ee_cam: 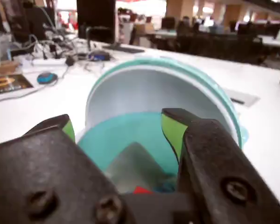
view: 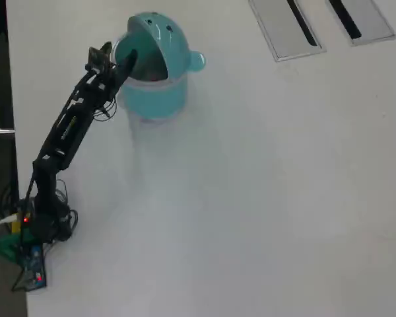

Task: Grasp RGB lego blocks and put them in the bin one by one.

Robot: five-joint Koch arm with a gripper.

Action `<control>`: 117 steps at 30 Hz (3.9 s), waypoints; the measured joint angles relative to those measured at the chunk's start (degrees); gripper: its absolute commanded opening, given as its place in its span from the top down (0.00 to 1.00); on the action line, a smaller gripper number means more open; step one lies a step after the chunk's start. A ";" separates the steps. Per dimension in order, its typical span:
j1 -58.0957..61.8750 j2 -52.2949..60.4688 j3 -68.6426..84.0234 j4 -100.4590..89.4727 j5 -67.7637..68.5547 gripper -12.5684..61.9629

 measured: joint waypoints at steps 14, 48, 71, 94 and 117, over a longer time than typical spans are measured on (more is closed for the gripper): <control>1.93 20.48 28.56 -8.35 11.25 0.38; 17.67 49.31 68.82 -25.84 63.63 0.38; 33.05 55.90 96.15 -47.11 74.53 0.38; 41.40 55.99 116.54 -62.14 74.71 0.38; 46.67 55.99 118.56 -53.79 74.62 0.36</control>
